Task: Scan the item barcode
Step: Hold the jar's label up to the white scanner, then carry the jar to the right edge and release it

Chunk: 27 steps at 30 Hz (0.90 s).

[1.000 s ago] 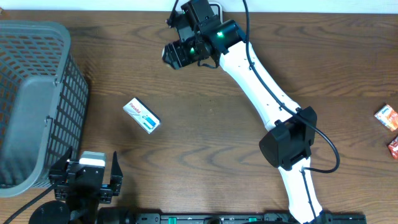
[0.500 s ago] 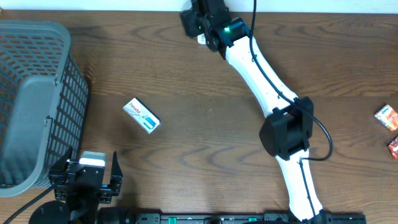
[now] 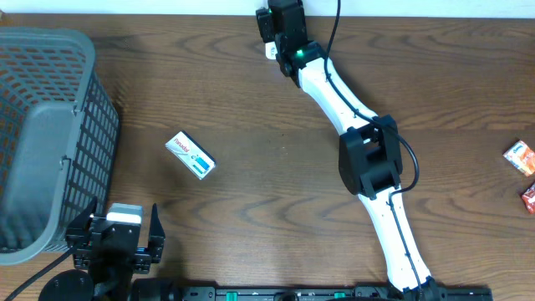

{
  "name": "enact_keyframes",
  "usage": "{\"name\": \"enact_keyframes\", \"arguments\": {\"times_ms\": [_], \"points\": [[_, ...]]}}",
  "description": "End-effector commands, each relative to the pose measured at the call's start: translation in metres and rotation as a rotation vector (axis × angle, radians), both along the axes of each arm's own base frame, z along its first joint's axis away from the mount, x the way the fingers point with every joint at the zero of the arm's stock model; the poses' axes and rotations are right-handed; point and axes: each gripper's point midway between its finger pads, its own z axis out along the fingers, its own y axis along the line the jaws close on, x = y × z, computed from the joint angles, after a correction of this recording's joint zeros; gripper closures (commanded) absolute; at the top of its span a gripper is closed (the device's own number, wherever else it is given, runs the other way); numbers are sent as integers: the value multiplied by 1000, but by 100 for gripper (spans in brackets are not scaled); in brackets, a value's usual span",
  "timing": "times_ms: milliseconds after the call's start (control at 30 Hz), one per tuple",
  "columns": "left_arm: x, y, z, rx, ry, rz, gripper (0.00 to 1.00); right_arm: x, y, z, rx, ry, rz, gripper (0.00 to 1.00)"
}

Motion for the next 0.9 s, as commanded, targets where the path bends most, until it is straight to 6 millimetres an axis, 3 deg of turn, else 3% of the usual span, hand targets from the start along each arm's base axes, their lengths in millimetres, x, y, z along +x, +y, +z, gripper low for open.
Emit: {"name": "enact_keyframes", "arguments": {"times_ms": [0,300,467,633,767,867], "points": [[0,0,-1,-12,3,3,14,7,0,4,-16,-57,-16,40],[0,0,-1,-12,3,3,14,12,-1,8,-59,-100,-10,42],[0,0,0,-12,2,3,13,8,-21,5,-151,-81,-122,42],[0,0,-1,-12,3,3,14,-8,-36,24,-304,-37,-174,44],[0,0,-1,-12,3,3,14,-26,-66,55,-401,17,-247,40],[0,0,-1,-12,3,3,14,-42,-109,74,-491,81,-354,39]]}}
